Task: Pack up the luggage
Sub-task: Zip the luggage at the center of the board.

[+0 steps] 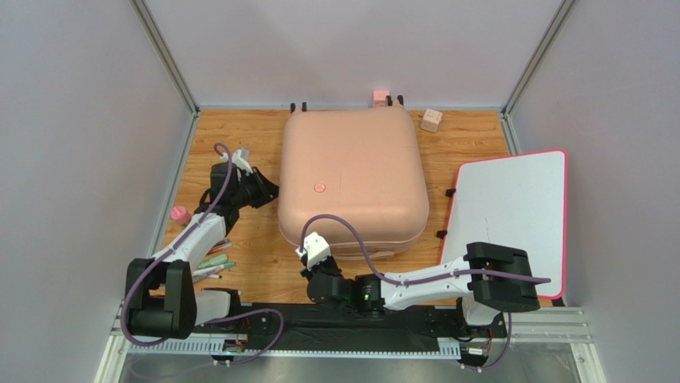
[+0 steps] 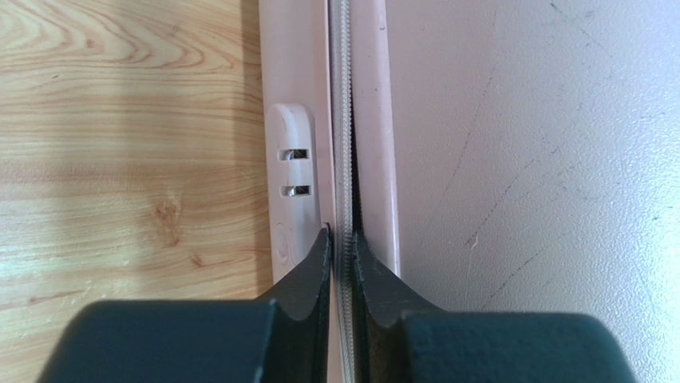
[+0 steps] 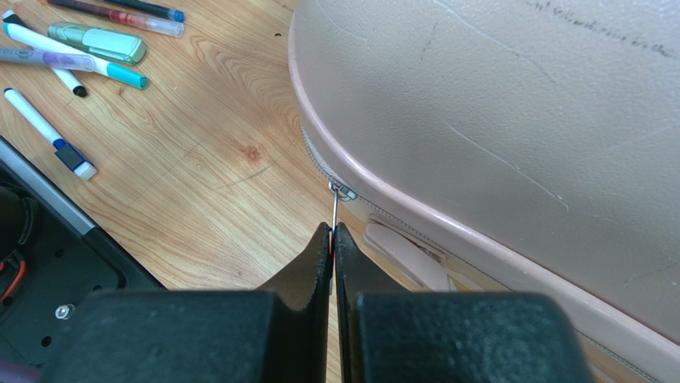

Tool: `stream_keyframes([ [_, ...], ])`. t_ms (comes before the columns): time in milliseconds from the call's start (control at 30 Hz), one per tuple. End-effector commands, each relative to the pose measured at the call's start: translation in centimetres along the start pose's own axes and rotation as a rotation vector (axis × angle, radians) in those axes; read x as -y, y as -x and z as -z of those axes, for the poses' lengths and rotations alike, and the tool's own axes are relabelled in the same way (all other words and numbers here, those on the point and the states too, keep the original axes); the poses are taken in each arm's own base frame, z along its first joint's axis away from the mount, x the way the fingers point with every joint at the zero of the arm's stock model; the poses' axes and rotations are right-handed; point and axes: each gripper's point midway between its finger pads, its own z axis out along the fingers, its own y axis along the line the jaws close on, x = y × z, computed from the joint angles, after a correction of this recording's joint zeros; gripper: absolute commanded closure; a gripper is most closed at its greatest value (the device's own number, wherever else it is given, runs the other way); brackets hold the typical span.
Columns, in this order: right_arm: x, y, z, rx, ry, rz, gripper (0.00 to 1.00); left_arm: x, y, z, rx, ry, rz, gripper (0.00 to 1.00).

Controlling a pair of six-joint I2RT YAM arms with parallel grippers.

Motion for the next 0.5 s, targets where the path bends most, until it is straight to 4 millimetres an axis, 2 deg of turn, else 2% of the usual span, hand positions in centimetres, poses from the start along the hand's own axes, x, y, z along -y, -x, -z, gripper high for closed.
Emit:
stream_keyframes([
  [0, -3.5, 1.4, 1.0, 0.019, 0.104, -0.077, 1.0, 2.0, -1.4, -0.2, -0.033, -0.094, -0.037, 0.91],
  [100, -3.3, 1.2, 1.0, 0.015, 0.096, -0.091, 1.0, 2.7, -1.9, 0.0, -0.038, -0.122, -0.051, 1.0],
  [300, -1.6, 0.5, 1.4, -0.005, 0.056, -0.117, 1.0, 3.1, -3.4, 1.3, -0.012, -0.125, -0.108, 1.0],
  [467, -1.0, -0.2, 1.8, -0.025, 0.047, -0.135, 1.0, 2.0, -4.7, 2.9, 0.031, -0.091, -0.128, 1.0],
])
